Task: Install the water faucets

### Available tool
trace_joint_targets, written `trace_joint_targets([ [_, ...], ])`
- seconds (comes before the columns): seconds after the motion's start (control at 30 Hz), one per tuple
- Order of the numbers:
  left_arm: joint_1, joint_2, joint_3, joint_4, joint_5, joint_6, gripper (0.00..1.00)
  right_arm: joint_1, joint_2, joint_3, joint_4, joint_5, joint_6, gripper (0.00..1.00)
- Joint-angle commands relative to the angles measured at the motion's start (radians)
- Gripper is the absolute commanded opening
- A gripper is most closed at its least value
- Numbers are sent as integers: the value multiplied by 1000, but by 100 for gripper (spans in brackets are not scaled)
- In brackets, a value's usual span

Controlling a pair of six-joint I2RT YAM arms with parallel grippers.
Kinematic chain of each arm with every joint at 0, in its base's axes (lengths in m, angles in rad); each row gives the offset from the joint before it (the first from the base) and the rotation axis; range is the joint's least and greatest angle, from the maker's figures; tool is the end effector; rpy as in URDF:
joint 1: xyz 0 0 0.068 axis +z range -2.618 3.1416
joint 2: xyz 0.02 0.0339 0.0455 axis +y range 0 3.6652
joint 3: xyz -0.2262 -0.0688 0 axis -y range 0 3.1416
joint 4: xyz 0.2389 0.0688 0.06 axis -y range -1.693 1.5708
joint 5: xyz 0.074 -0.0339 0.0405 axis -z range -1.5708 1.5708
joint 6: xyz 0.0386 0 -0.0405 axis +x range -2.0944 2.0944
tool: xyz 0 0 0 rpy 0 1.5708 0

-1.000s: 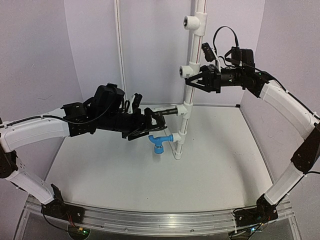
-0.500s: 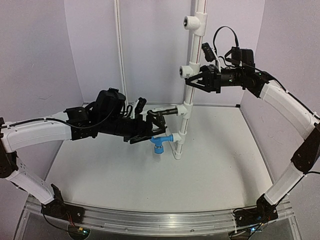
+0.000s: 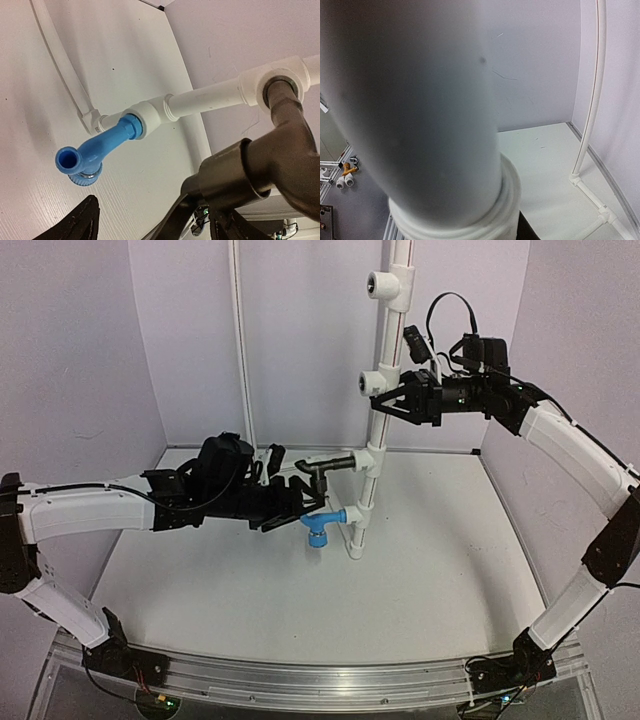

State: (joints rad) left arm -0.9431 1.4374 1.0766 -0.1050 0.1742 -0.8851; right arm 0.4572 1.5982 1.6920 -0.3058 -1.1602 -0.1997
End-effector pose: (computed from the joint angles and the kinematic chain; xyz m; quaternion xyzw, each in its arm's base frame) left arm 0.1911 -0.2748 0.2592 0.0702 0.8463 -0.4593 0.2605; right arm 0.2947 0.1844 0.4029 -0.5359 0.5048 0.4903 0.4664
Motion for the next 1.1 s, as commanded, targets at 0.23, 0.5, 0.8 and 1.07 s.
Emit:
trace_joint_targets([
  [0.23,111,10,-75,251,-48,-36,74,-7,-15,-58,-140,39,57,4],
  [0.5,150,61,-38,310,0,-4,74,-7,-19,-71,-140,40,59,3],
  [0.8,158,3,-118,476,83,-23,76,-7,-27,-78,-141,48,56,3],
  [1.07,160,-115,-146,406,140,-131,85,-7,-21,-81,-141,50,51,3],
])
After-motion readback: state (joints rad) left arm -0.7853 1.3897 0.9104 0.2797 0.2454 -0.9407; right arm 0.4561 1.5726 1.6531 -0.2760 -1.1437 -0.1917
